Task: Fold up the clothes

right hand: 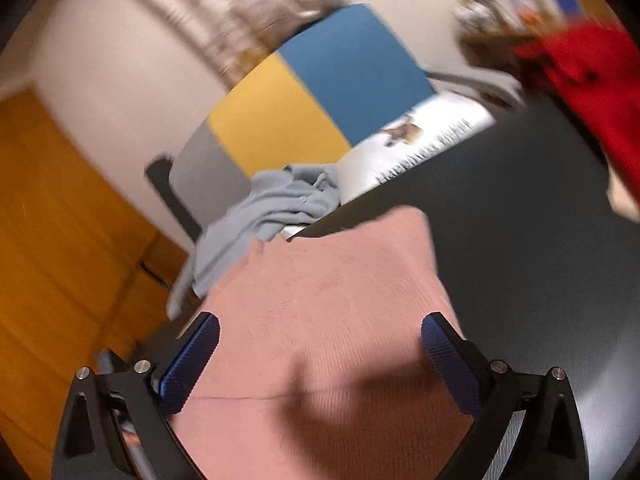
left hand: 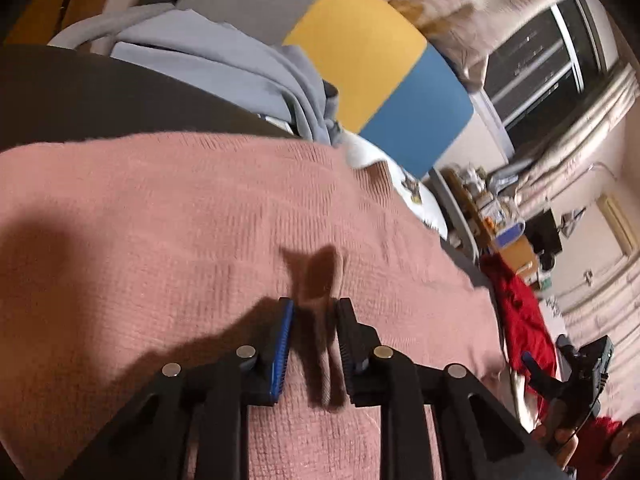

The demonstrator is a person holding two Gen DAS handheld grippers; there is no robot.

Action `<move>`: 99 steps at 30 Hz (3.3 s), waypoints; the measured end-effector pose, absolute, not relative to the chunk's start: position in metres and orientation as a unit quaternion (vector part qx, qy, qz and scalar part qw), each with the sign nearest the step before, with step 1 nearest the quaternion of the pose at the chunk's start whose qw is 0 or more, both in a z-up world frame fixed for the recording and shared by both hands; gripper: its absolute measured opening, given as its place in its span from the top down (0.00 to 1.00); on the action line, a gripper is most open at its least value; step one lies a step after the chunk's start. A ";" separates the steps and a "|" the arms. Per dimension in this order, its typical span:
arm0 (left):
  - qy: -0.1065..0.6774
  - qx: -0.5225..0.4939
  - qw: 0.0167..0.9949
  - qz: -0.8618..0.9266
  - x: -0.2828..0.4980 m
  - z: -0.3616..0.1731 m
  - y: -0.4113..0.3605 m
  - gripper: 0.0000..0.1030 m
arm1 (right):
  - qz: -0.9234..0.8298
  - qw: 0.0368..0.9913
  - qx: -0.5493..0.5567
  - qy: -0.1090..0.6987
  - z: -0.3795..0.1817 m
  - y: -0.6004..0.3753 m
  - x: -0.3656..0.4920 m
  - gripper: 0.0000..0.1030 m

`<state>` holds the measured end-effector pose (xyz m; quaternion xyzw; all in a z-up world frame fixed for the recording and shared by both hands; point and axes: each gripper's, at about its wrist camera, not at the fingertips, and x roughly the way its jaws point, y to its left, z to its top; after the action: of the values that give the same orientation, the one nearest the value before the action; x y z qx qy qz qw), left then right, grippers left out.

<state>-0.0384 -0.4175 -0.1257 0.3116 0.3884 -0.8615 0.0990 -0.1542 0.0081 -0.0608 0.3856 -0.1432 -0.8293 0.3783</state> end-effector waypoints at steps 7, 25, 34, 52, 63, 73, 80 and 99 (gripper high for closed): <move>0.424 0.306 0.084 -0.848 -0.058 -0.130 -0.430 0.68 | -0.830 0.351 0.433 -0.012 -0.092 -0.067 -0.191 0.01; 0.225 0.319 0.123 -0.912 -0.081 -0.085 -0.429 0.58 | -0.827 0.367 0.425 0.038 -0.088 -0.076 -0.202 0.00; 0.142 0.379 0.079 -0.911 -0.177 -0.083 -0.443 0.48 | -0.764 0.471 0.429 0.099 -0.073 -0.181 -0.240 0.49; 0.122 0.437 0.042 -0.890 -0.269 -0.114 -0.448 0.80 | -0.734 0.496 0.410 0.216 -0.098 -0.287 -0.278 0.74; 0.175 0.364 0.042 -0.914 -0.227 -0.080 -0.447 0.94 | -0.750 0.488 0.405 0.190 -0.079 -0.272 -0.262 0.90; 0.157 0.293 0.011 -0.943 -0.146 -0.053 -0.406 0.94 | -0.770 0.498 0.371 0.143 -0.045 -0.209 -0.212 0.92; 0.157 0.327 0.007 -0.932 -0.092 -0.087 -0.370 0.84 | -0.769 0.490 0.393 0.117 -0.073 -0.141 -0.155 0.91; 0.534 0.266 -0.036 -0.802 -0.074 -0.133 -0.410 0.68 | -0.672 0.458 0.516 -0.268 -0.115 -0.106 -0.183 0.56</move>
<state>-0.0739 -0.4103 -0.1326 0.2664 0.5342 -0.8015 -0.0358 -0.1834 -0.1060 -0.1146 0.5158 -0.2683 -0.6724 0.4582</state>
